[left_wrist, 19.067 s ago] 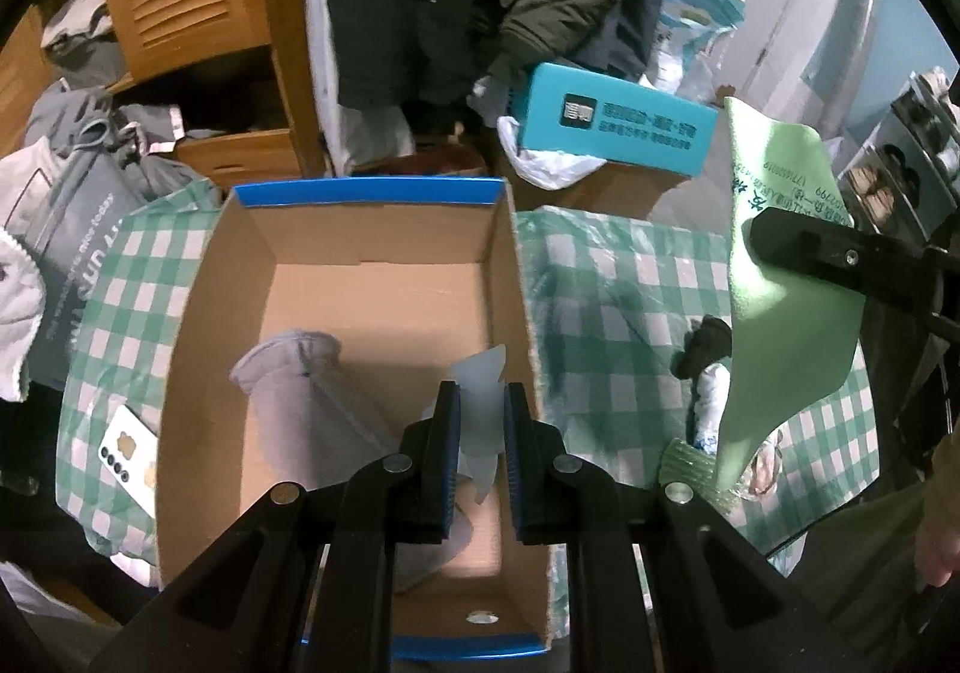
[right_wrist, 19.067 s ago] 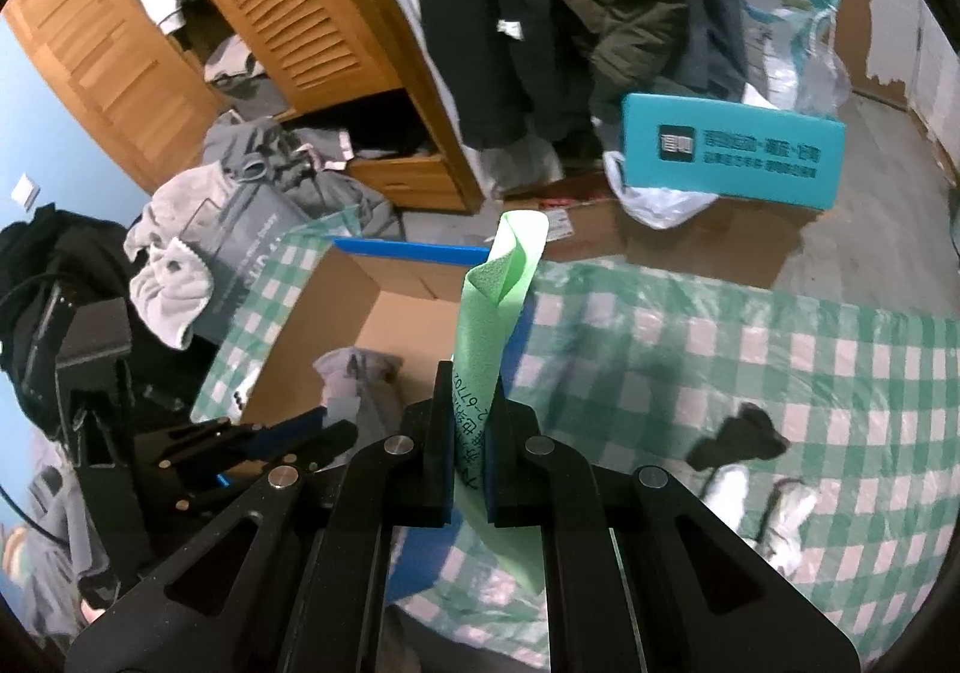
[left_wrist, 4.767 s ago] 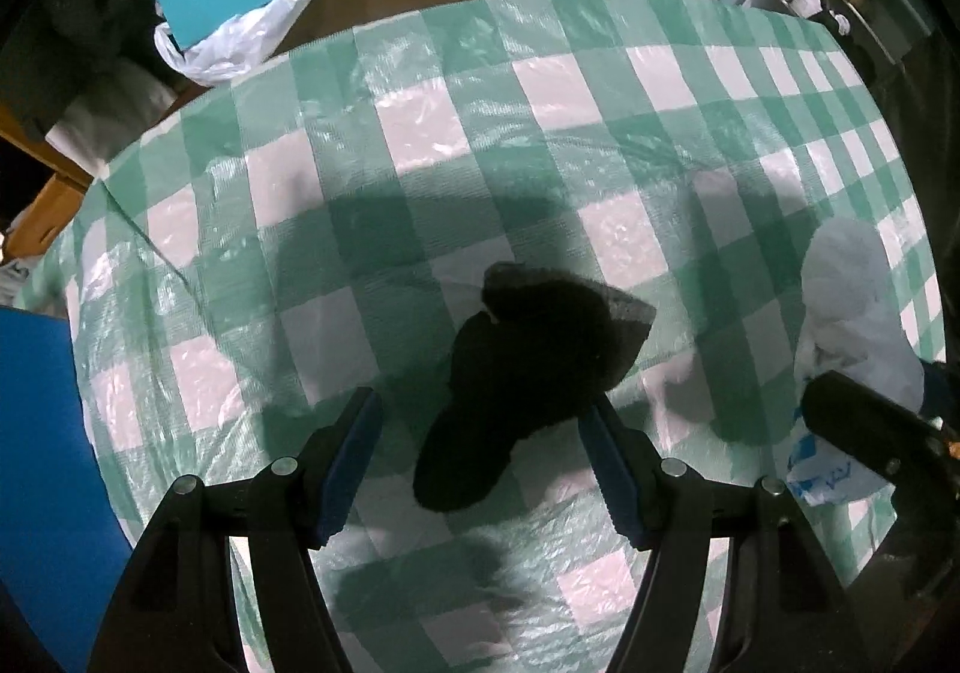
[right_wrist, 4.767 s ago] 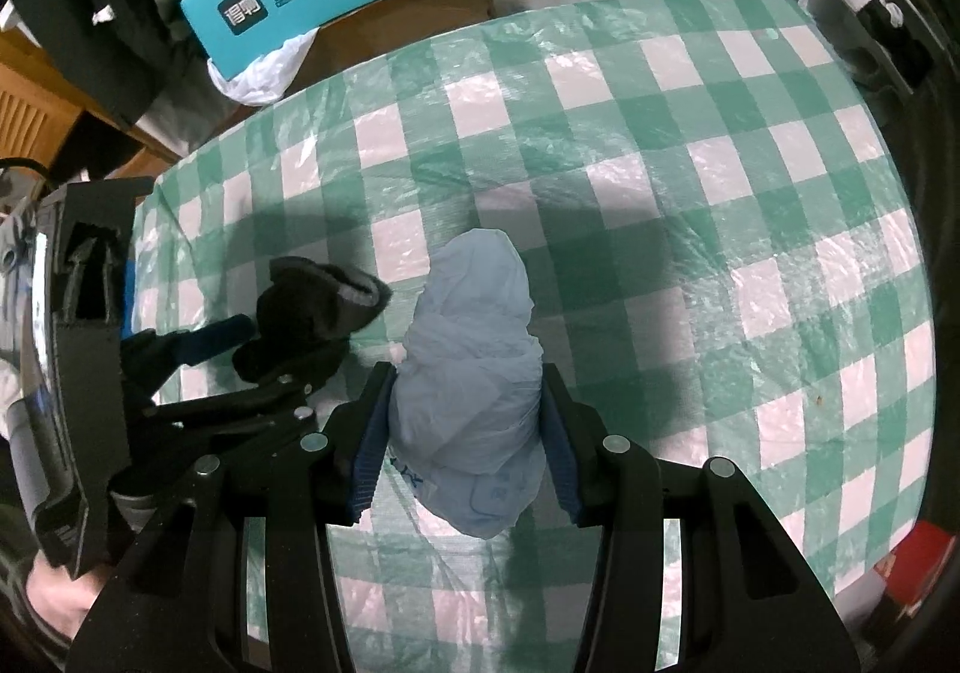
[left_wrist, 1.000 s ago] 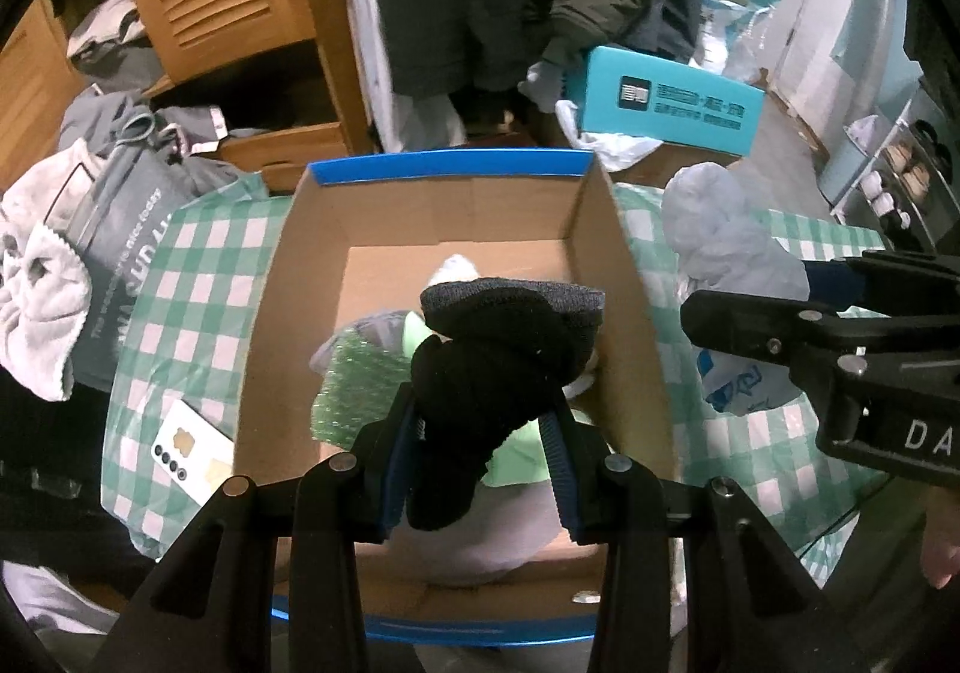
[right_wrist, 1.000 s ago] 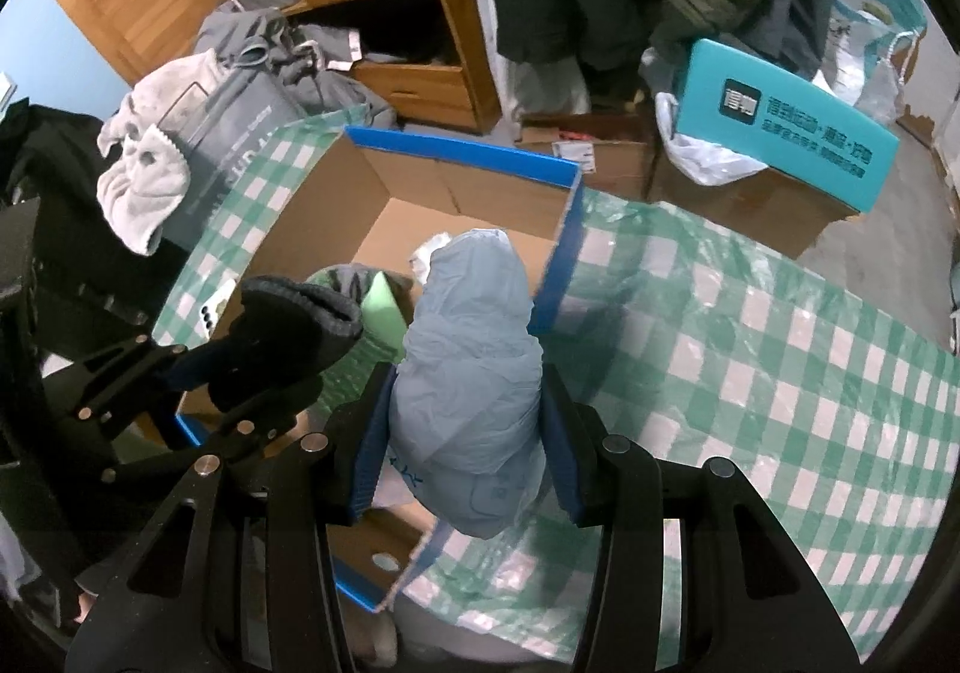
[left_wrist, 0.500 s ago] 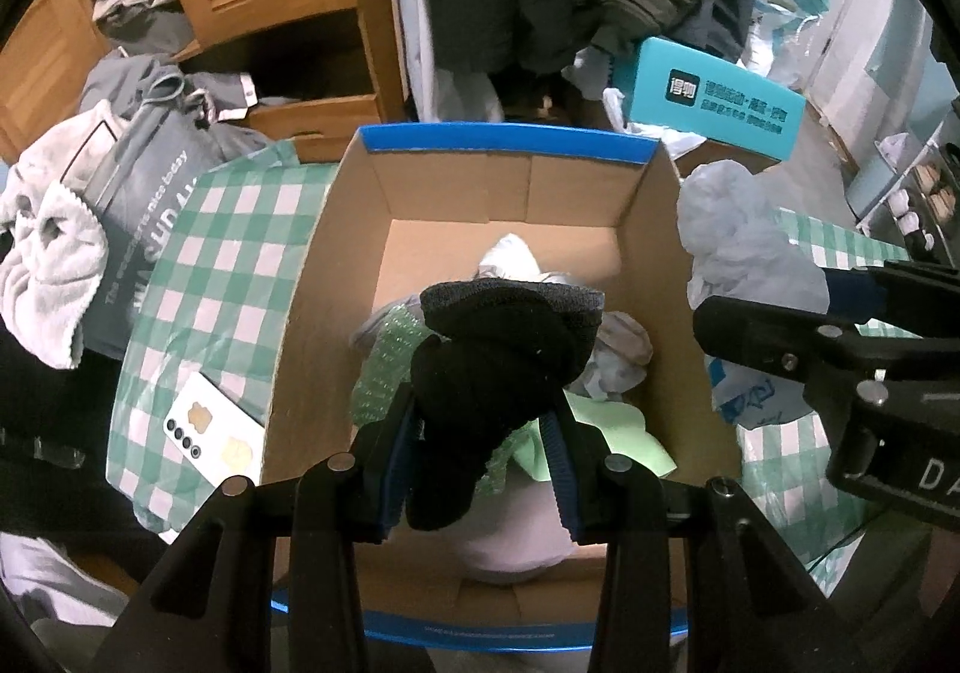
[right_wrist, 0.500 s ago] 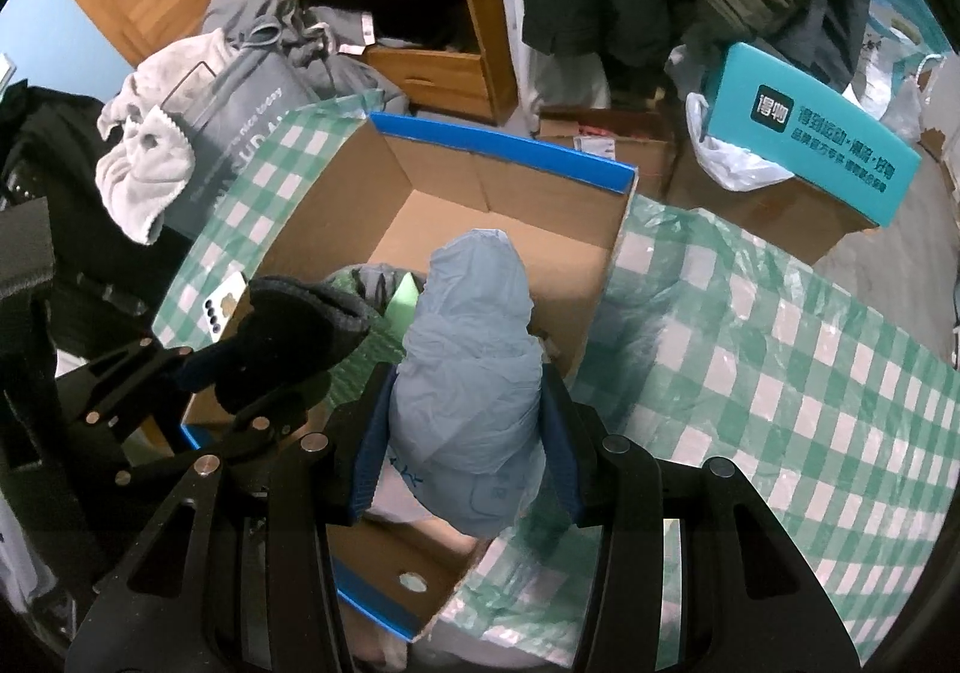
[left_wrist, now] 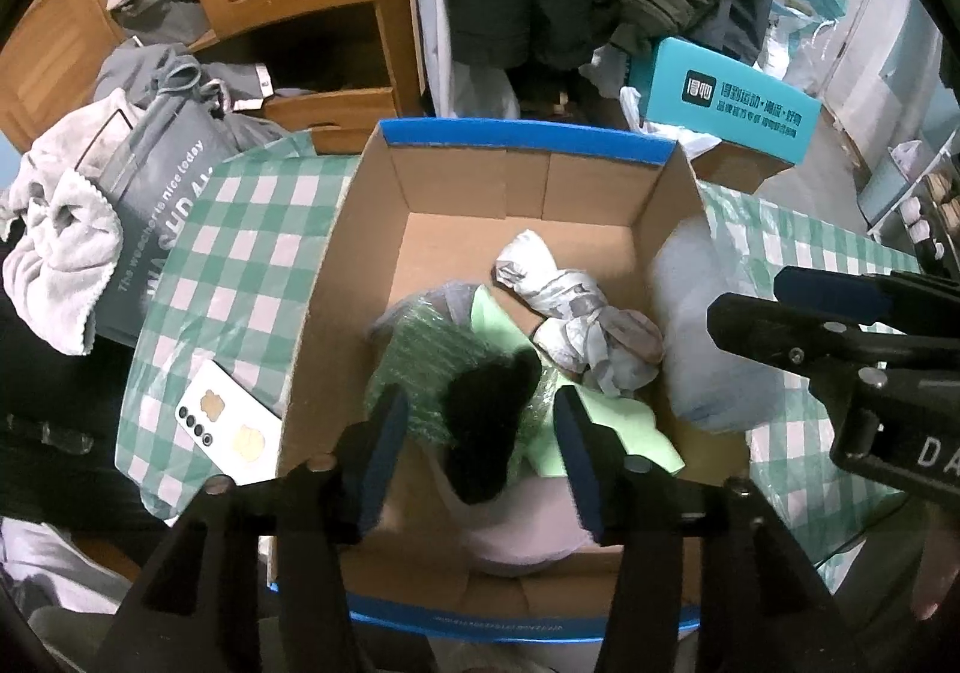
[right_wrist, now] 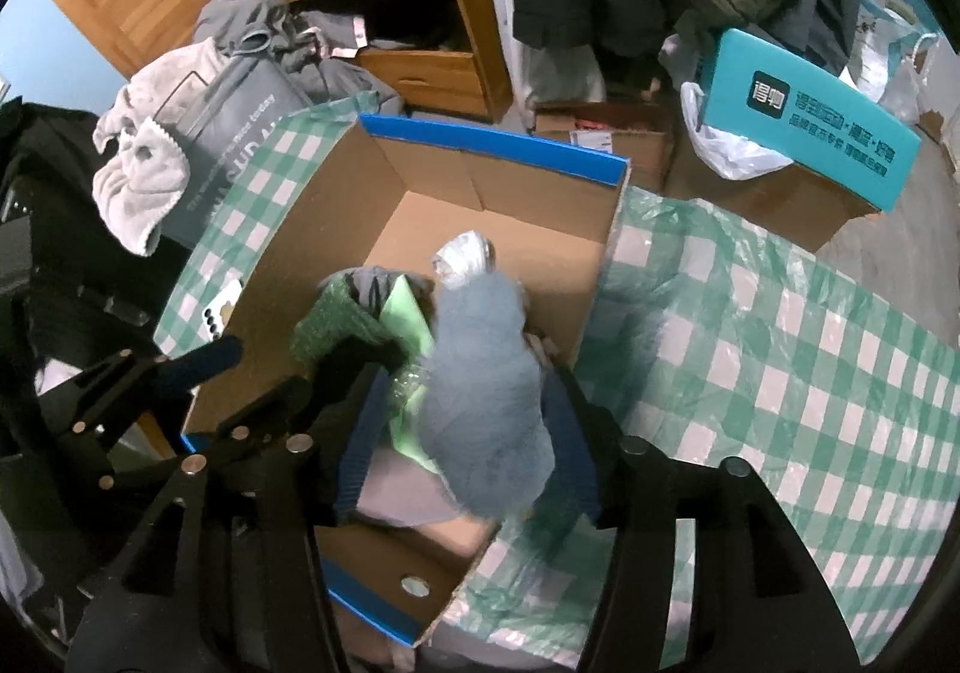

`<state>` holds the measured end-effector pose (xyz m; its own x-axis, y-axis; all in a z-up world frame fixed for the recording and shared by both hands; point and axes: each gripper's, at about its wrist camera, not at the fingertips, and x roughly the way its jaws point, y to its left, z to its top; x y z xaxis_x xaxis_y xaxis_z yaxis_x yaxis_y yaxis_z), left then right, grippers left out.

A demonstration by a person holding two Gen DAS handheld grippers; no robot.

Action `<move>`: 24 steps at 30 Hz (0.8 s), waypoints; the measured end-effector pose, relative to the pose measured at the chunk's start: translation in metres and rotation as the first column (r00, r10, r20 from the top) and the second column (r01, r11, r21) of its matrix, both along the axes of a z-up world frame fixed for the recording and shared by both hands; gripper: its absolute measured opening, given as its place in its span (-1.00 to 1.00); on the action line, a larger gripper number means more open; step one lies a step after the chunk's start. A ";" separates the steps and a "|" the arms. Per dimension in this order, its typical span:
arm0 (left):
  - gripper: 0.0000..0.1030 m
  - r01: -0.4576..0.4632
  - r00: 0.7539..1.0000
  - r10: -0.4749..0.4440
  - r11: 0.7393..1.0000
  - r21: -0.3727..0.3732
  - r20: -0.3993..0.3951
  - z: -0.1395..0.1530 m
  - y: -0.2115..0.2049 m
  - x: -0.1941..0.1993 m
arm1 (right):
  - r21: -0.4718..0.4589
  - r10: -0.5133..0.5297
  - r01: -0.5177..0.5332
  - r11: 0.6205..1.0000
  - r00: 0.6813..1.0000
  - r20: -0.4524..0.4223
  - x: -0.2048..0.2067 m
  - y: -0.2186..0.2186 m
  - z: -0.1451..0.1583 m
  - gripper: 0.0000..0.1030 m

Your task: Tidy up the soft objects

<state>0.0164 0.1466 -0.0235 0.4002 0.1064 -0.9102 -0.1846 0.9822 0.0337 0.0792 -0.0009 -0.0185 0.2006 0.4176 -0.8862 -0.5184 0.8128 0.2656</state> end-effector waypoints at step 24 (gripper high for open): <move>0.58 0.075 0.995 -0.078 0.996 0.044 0.065 0.032 -0.036 -0.005 | 0.008 -0.093 0.092 0.996 0.989 0.119 -0.012 -0.057 0.034 0.20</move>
<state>0.0115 0.1103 0.0083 0.4680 0.1105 -0.8768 -0.1120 0.9916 0.0652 0.0673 -0.0583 0.0157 0.3423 0.3944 -0.8528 -0.4691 0.8582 0.2086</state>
